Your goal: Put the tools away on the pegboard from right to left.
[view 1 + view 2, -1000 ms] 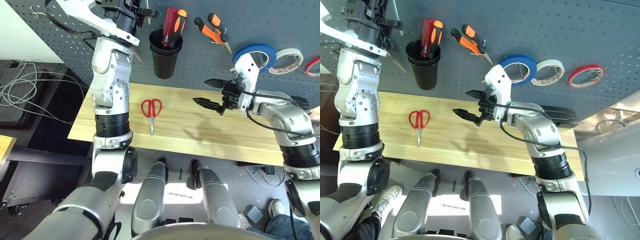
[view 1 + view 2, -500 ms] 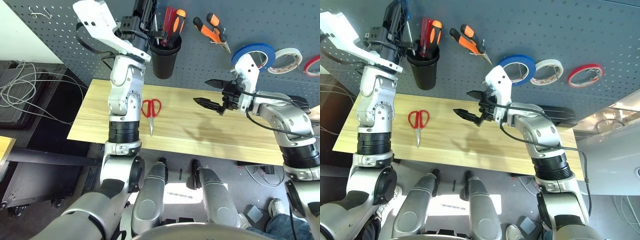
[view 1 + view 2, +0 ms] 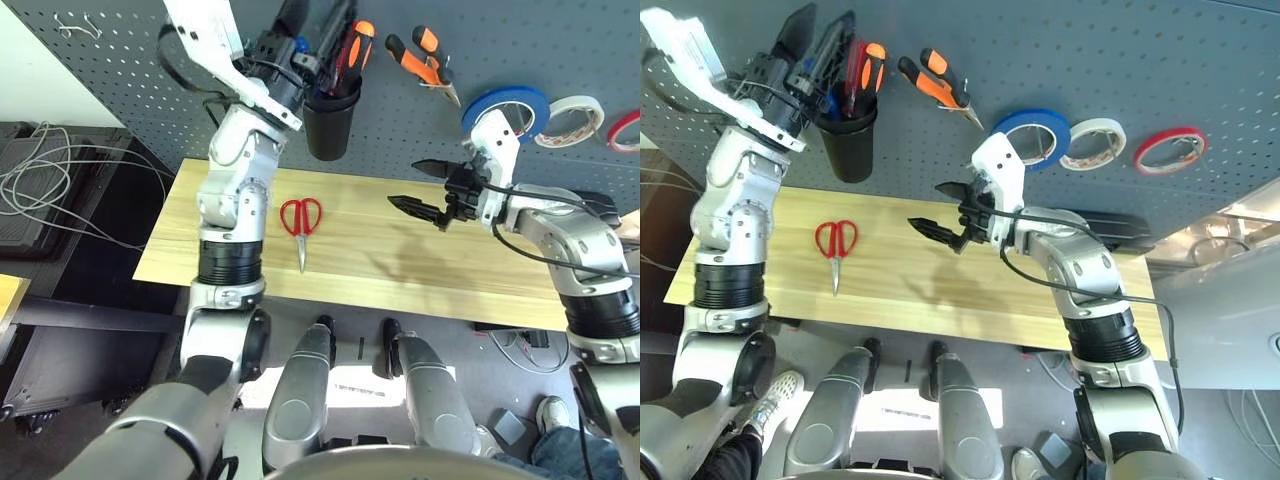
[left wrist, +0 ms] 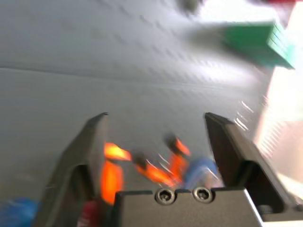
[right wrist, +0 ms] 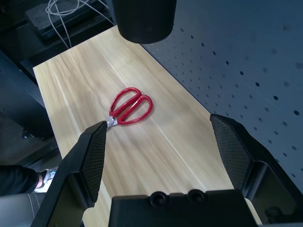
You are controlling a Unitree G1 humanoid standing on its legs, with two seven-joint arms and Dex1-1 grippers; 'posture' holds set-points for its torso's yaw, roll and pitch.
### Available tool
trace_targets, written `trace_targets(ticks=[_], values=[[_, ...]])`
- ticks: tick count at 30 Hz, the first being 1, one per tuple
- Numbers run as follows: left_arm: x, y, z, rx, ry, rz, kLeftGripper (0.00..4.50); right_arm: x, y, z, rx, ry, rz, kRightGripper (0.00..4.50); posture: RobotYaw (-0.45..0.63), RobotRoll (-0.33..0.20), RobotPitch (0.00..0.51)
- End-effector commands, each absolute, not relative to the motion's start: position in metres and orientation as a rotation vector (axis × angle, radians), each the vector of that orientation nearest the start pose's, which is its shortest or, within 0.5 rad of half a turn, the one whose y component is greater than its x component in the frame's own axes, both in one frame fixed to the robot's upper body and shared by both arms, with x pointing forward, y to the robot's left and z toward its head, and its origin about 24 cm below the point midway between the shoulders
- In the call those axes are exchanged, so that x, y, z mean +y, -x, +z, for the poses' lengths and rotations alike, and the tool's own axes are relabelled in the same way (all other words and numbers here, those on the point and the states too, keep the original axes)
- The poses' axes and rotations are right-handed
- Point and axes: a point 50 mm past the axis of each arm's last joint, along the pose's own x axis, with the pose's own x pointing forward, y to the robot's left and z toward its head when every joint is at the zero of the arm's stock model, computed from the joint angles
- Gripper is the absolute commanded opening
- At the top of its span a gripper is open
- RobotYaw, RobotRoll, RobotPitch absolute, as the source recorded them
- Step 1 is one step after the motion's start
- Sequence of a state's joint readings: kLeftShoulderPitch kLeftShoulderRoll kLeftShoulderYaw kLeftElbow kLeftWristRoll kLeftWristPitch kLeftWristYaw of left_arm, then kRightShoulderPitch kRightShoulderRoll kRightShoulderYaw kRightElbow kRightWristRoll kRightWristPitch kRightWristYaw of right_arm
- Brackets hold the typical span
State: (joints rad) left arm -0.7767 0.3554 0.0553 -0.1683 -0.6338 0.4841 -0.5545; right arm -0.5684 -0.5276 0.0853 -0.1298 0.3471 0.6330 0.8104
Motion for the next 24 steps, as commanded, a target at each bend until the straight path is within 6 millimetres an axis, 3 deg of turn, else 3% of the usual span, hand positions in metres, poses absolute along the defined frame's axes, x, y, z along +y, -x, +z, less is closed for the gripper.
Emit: trace_targets(ticks=[1, 5, 11, 16, 24], values=[[0.118, -0.284, 0.245, -0.157, -0.07, -1.124, 4.46, -0.15, -0.305, 0.174, 0.091, 0.248, 0.97, 4.5, 0.09, 0.0, 0.314], [0.129, -0.264, 0.219, 0.116, -0.181, -1.191, 4.46, -0.156, -0.305, 0.162, 0.111, 0.254, 0.965, 4.5, 0.1, 0.0, 0.318], [0.131, -0.25, 0.179, 0.392, -0.193, -1.177, 4.46, -0.17, -0.31, 0.135, 0.181, 0.319, 0.894, 4.5, 0.11, 0.0, 0.32], [0.145, -0.271, 0.137, 0.522, -0.252, -0.928, 4.46, -0.174, -0.315, 0.129, 0.217, 0.32, 0.843, 4.5, 0.11, 0.0, 0.32], [0.173, -0.316, 0.085, 0.551, -0.239, -0.477, 4.46, -0.159, -0.318, 0.119, 0.22, 0.357, 0.842, 4.5, 0.11, 0.0, 0.319]])
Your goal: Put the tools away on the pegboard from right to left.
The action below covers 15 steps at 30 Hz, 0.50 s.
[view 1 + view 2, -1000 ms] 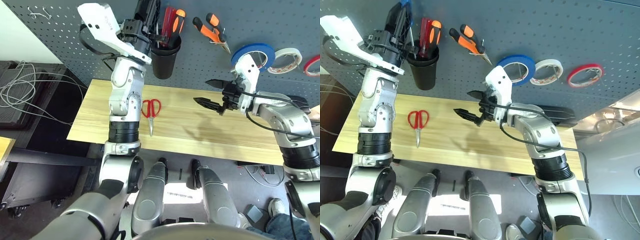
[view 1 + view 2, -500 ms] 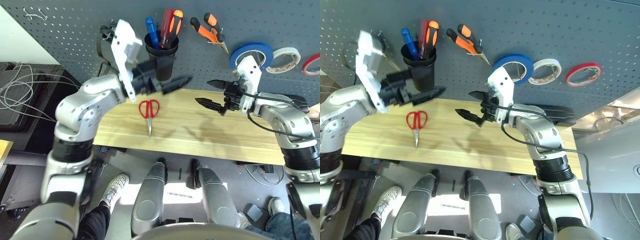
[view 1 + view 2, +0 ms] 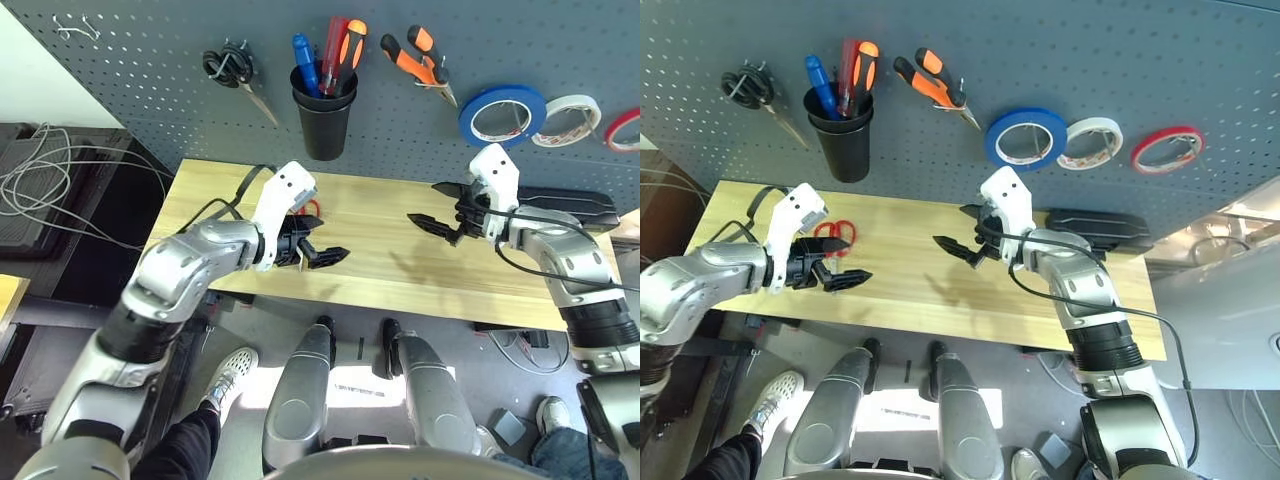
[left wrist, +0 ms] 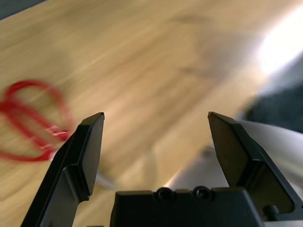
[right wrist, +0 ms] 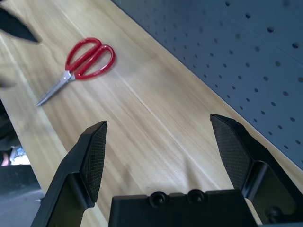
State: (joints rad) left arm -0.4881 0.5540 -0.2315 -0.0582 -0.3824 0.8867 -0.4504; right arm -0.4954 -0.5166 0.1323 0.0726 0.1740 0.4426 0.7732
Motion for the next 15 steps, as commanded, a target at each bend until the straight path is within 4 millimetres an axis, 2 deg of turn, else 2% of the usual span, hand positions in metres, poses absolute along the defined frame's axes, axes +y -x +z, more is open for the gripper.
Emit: trace_targets(ticks=[1, 5, 10, 15], values=[[0.176, -0.321, 0.079, 0.551, -0.233, -0.426, 4.46, -0.156, -0.318, 0.118, 0.217, 0.351, 0.846, 4.5, 0.11, 0.0, 0.319], [0.186, -0.338, 0.066, 0.526, -0.234, -0.291, 4.46, -0.147, -0.319, 0.116, 0.206, 0.332, 0.854, 4.5, 0.11, 0.0, 0.322], [0.2, -0.357, 0.061, 0.475, -0.258, -0.132, 4.46, -0.14, -0.32, 0.113, 0.192, 0.318, 0.858, 4.5, 0.11, 0.0, 0.333], [0.204, -0.366, 0.056, 0.448, -0.256, -0.078, 4.46, -0.136, -0.32, 0.111, 0.183, 0.309, 0.861, 4.5, 0.1, 0.0, 0.345]])
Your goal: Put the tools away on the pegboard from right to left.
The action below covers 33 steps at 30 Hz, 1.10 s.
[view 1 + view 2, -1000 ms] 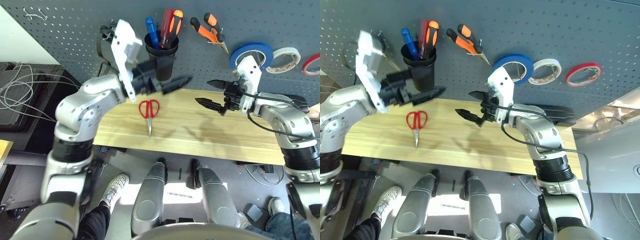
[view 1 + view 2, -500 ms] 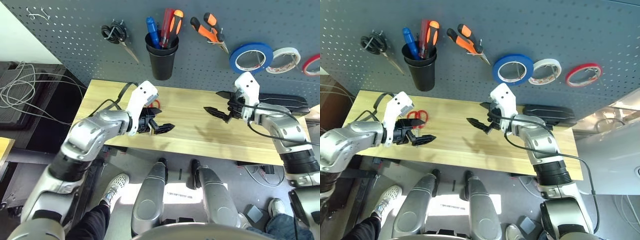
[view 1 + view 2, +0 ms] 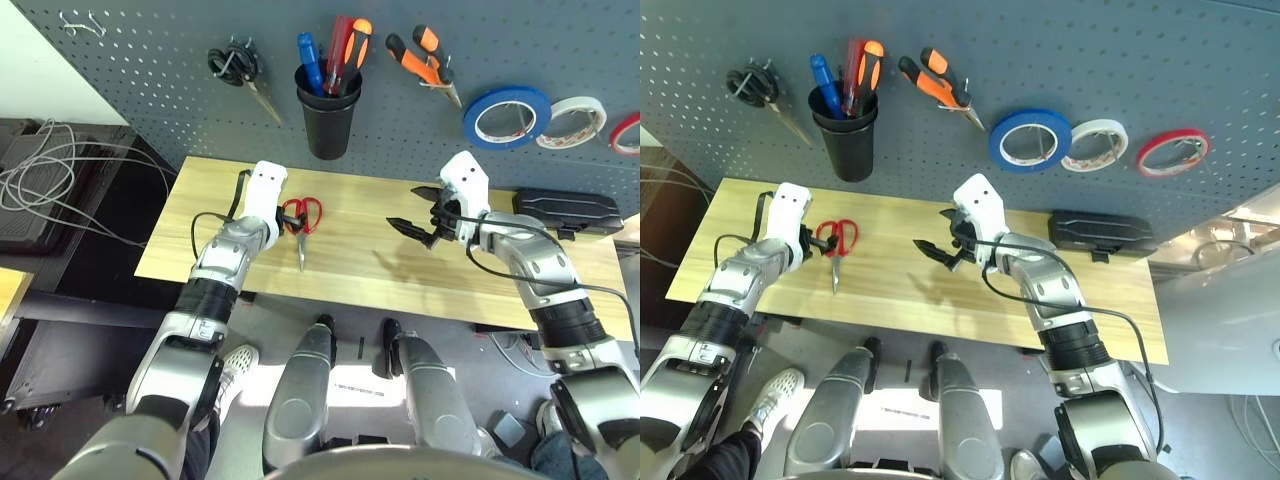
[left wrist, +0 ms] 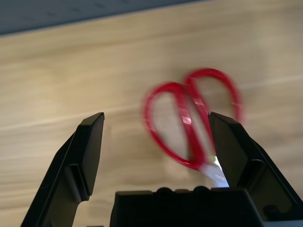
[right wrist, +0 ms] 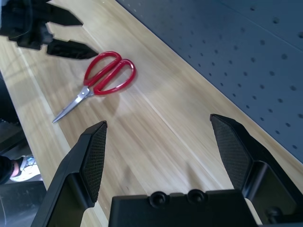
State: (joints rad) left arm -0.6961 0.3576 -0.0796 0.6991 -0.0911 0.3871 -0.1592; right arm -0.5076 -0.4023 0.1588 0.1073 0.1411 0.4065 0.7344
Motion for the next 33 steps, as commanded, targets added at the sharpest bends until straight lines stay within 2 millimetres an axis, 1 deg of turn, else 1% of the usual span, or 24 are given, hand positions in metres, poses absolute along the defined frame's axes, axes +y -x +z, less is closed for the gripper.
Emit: trace_targets(ticks=[1, 7, 8, 11, 15, 22, 26, 29, 33], values=[[0.203, -0.367, 0.054, 0.454, -0.258, -0.077, 4.46, -0.134, -0.32, 0.111, 0.179, 0.305, 0.862, 4.5, 0.09, 0.0, 0.355], [0.196, -0.371, 0.043, 0.474, -0.281, -0.084, 4.46, -0.123, -0.322, 0.113, 0.152, 0.287, 0.859, 4.5, 0.07, 0.0, 0.393], [0.196, -0.371, 0.043, 0.475, -0.282, -0.084, 4.46, -0.122, -0.322, 0.113, 0.151, 0.286, 0.86, 4.5, 0.07, 0.0, 0.393], [0.196, -0.369, 0.037, 0.49, -0.297, -0.086, 4.46, -0.121, -0.319, 0.113, 0.152, 0.282, 0.866, 4.5, 0.06, 0.0, 0.422], [0.2, -0.368, 0.033, 0.505, -0.291, -0.074, 4.46, -0.122, -0.315, 0.111, 0.162, 0.276, 0.871, 4.5, 0.06, 0.0, 0.442], [0.209, -0.364, 0.028, 0.523, -0.272, -0.04, 4.46, -0.125, -0.31, 0.108, 0.179, 0.275, 0.872, 4.5, 0.05, 0.0, 0.455], [0.205, -0.359, 0.02, 0.576, -0.257, -0.082, 4.46, -0.127, -0.31, 0.108, 0.183, 0.276, 0.869, 4.5, 0.04, 0.0, 0.456], [0.197, -0.351, 0.006, 0.673, -0.249, -0.161, 3.86, -0.129, -0.311, 0.11, 0.185, 0.278, 0.863, 4.5, 0.04, 0.0, 0.455], [0.191, -0.343, -0.004, 0.768, -0.183, -0.194, 2.57, -0.13, -0.313, 0.112, 0.181, 0.281, 0.855, 4.5, 0.04, 0.0, 0.451]])
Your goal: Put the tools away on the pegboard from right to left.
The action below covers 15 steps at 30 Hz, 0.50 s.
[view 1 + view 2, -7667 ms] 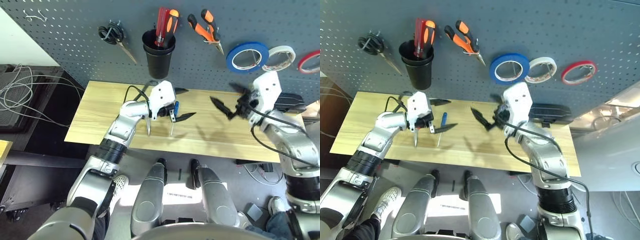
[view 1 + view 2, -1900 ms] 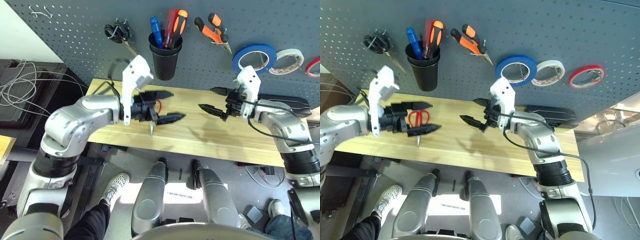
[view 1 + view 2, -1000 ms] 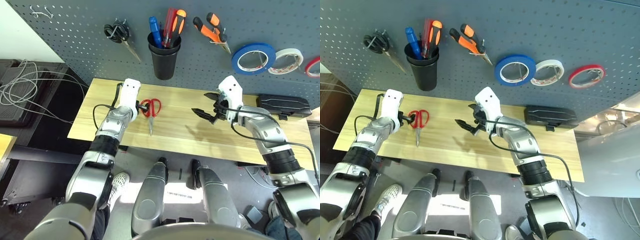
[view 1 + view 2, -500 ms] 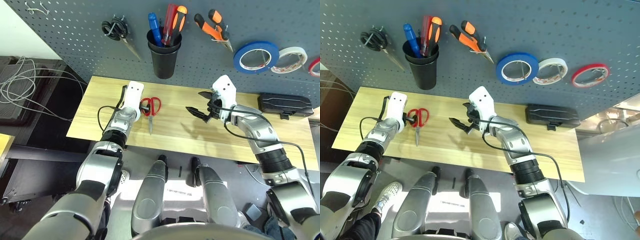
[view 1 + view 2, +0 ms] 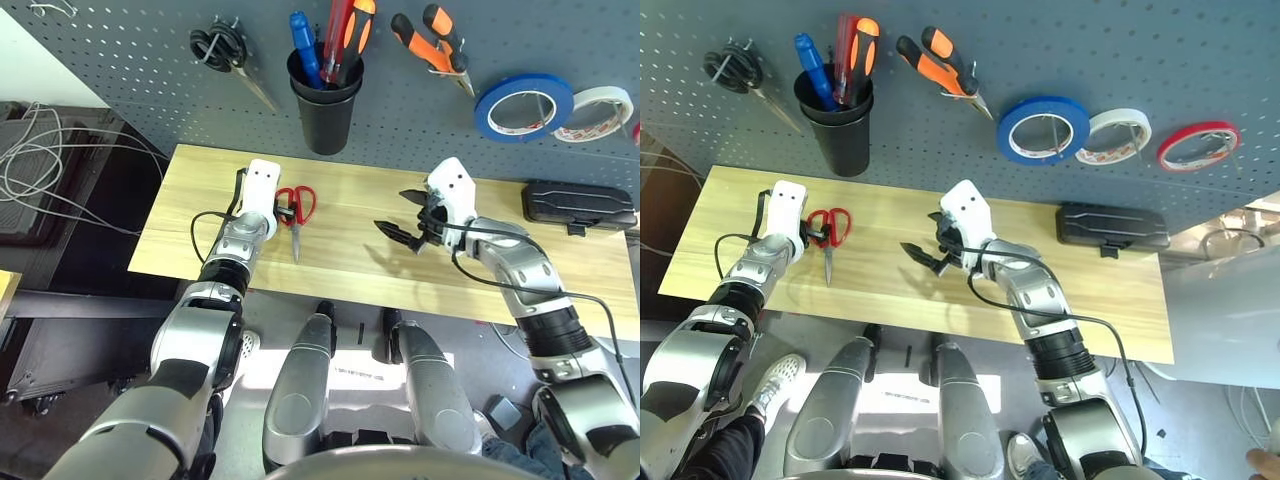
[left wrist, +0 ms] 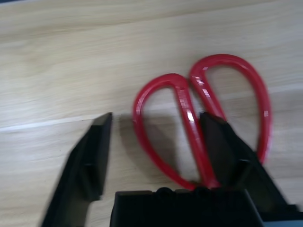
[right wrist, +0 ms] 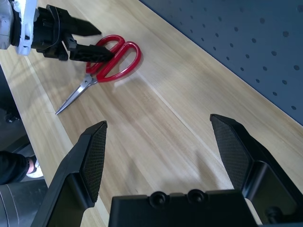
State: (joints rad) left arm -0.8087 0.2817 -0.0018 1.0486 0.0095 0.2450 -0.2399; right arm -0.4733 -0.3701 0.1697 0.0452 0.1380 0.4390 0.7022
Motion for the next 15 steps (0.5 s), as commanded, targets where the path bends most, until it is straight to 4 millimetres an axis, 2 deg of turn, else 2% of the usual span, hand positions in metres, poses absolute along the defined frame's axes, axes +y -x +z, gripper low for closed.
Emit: trace_targets(ticks=[1, 2, 7, 12, 15], values=[[0.19, -0.342, -0.006, 0.782, -0.164, -0.201, 2.28, -0.131, -0.314, 0.113, 0.179, 0.28, 0.852, 4.5, 0.04, 0.0, 0.451], [0.189, -0.341, -0.006, 0.79, -0.153, -0.206, 2.14, -0.131, -0.315, 0.114, 0.177, 0.279, 0.851, 4.5, 0.04, 0.0, 0.451], [0.191, -0.343, -0.001, 0.746, -0.125, -0.189, 2.14, -0.128, -0.32, 0.121, 0.144, 0.277, 0.853, 4.5, 0.06, 0.0, 0.443], [0.2, -0.349, 0.018, 0.61, -0.125, -0.147, 2.14, -0.121, -0.323, 0.133, 0.099, 0.28, 0.88, 4.5, 0.07, 0.0, 0.431], [0.204, -0.346, 0.038, 0.464, -0.141, -0.152, 2.14, -0.117, -0.321, 0.142, 0.07, 0.287, 0.914, 4.5, 0.09, 0.0, 0.418]])
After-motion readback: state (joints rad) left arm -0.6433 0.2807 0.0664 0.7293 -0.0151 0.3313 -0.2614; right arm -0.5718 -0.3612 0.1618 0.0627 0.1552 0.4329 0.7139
